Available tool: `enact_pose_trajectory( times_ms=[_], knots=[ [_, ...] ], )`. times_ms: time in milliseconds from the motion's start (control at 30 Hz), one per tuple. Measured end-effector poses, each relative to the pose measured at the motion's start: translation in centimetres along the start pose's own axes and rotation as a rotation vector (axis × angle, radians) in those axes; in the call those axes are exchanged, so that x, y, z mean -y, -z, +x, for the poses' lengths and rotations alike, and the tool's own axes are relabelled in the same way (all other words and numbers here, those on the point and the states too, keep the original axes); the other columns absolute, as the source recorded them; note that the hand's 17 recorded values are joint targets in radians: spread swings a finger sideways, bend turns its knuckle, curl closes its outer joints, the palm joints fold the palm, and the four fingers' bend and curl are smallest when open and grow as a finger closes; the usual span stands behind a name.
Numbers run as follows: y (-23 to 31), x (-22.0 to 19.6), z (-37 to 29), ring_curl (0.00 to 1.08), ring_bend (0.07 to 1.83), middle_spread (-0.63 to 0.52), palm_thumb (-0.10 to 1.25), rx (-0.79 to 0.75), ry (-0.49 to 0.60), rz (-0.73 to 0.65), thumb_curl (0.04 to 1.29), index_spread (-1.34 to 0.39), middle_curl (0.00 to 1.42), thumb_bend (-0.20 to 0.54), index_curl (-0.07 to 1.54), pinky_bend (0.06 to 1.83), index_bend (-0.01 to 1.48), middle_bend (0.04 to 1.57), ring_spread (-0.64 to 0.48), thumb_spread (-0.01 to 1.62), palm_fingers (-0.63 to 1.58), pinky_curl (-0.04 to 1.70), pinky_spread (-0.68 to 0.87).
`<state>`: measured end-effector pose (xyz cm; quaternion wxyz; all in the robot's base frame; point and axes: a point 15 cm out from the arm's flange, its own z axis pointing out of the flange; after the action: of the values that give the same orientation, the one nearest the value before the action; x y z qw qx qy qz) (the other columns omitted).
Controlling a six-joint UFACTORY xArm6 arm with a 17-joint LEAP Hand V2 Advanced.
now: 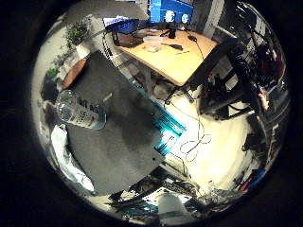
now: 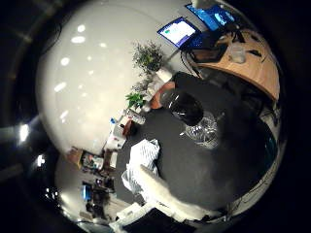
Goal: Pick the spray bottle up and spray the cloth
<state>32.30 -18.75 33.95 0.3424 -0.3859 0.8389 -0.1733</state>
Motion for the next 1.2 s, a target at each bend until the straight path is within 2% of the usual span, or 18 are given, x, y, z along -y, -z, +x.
enact_pose_trajectory(
  times_ms=[233,600,1200],
  knots=[
    [-2.3,-0.4,-0.7,0.25,0.41,0.25,0.32,0.102,-0.032,-0.004,0.33,-0.08,0.31,-0.030,0.28,0.92,0.16,0.19,0.35,1.00,0.04,0.24,0.61],
    [-6.3,-3.1,-1.5,0.25,0.42,0.25,0.29,0.165,-0.034,-0.052,0.32,-0.06,0.32,-0.031,0.28,0.93,0.16,0.20,0.35,1.00,0.02,0.23,0.61],
    [-8.9,-1.9,0.4,0.25,0.43,0.26,0.28,0.153,-0.066,-0.074,0.32,-0.05,0.32,-0.028,0.28,0.96,0.16,0.19,0.35,0.99,0.01,0.22,0.60]
  ],
)
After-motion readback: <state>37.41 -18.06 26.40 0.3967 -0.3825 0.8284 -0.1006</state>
